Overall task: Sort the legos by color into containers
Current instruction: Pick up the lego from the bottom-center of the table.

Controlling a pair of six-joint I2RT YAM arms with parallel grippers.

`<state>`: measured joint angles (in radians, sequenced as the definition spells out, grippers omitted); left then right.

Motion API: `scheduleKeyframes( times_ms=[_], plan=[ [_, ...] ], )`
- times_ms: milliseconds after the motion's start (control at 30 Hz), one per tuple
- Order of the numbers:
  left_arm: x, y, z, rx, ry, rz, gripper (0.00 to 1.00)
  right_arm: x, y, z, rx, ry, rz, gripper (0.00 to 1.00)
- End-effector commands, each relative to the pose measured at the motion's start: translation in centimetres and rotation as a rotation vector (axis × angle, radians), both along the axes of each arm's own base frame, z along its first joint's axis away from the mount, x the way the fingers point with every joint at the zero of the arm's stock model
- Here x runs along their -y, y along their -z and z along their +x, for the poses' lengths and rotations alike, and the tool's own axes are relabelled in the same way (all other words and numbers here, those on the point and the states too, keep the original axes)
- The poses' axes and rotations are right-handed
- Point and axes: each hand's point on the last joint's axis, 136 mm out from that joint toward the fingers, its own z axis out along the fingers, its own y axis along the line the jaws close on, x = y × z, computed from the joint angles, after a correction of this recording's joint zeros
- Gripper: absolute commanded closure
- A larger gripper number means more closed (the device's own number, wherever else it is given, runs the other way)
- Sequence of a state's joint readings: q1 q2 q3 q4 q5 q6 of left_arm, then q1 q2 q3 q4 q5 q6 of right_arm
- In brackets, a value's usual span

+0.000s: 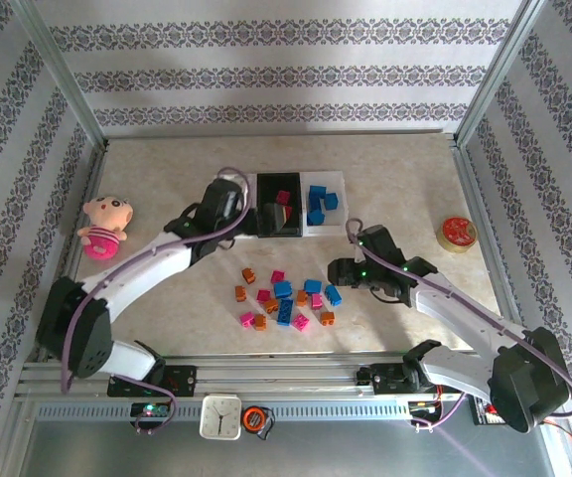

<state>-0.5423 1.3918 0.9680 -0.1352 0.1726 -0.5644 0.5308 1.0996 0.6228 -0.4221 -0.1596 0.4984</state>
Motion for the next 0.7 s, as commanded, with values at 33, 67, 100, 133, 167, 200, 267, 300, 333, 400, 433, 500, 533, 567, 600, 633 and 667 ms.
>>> scheduleKeyframes(
  times_ms=[33,67,100,133,167,200,267,300,333,400,433,500,533,567,600,633,667],
  plan=[
    [-1.9,2.5,-3.6,-0.042,-0.042,-0.043,0.0,-0.4,2.9,-3.4,-0.127,-0.072,-0.063,0.4],
    [-2.6,2.9,-4.2,-0.042,-0.06,-0.038,0.0,-0.6,3.3,-3.7,-0.135,-0.083,-0.078,0.4],
    [-3.2,3.2,-4.8,-0.041,-0.074,-0.034,0.0,-0.6,3.6,-3.7,-0.142,-0.085,-0.088,0.4],
    [-3.8,3.4,-5.3,-0.039,-0.088,-0.032,0.0,-0.8,3.8,-3.6,-0.145,-0.086,-0.097,0.4],
    [-4.3,3.6,-5.8,-0.037,-0.1,-0.033,0.0,-0.9,4.0,-3.4,-0.145,-0.088,-0.103,0.41],
    [-4.6,3.8,-6.1,-0.035,-0.107,-0.037,0.0,-1.0,4.2,-3.1,-0.142,-0.084,-0.109,0.41],
    [-5.1,4.1,-6.8,-0.037,-0.119,-0.046,0.0,-1.0,4.6,-2.6,-0.138,-0.077,-0.13,0.43],
    [-5.3,4.3,-7.0,-0.041,-0.125,-0.048,0.0,-1.1,4.9,-2.4,-0.139,-0.079,-0.14,0.44],
    [-5.4,4.4,-7.2,-0.045,-0.129,-0.047,0.0,-1.1,5.0,-2.2,-0.141,-0.081,-0.148,0.45],
    [-6.0,4.8,-7.6,-0.052,-0.144,-0.037,0.0,-1.2,5.5,-2.1,-0.152,-0.09,-0.163,0.49],
    [-6.2,5.0,-7.8,-0.053,-0.152,-0.034,0.0,-1.3,5.7,-2.0,-0.158,-0.093,-0.168,0.51],
    [-6.7,5.2,-8.0,-0.051,-0.166,-0.025,0.0,-1.3,5.9,-1.9,-0.162,-0.091,-0.174,0.58],
    [-6.9,5.2,-8.1,-0.048,-0.172,-0.023,0.0,-1.3,5.8,-1.8,-0.158,-0.088,-0.175,0.62],
    [-7.1,5.2,-8.1,-0.044,-0.178,-0.022,0.0,-1.2,5.7,-1.7,-0.15,-0.083,-0.175,0.67],
    [-7.2,5.2,-8.2,-0.041,-0.182,-0.02,0.0,-1.2,5.4,-1.6,-0.138,-0.08,-0.175,0.71],
    [-7.3,5.1,-8.2,-0.037,-0.185,-0.019,0.0,-1.2,5.1,-1.4,-0.127,-0.079,-0.172,0.74],
    [-7.4,5.1,-8.2,-0.035,-0.189,-0.017,0.0,-1.2,4.7,-1.2,-0.112,-0.079,-0.162,0.78]
  ],
)
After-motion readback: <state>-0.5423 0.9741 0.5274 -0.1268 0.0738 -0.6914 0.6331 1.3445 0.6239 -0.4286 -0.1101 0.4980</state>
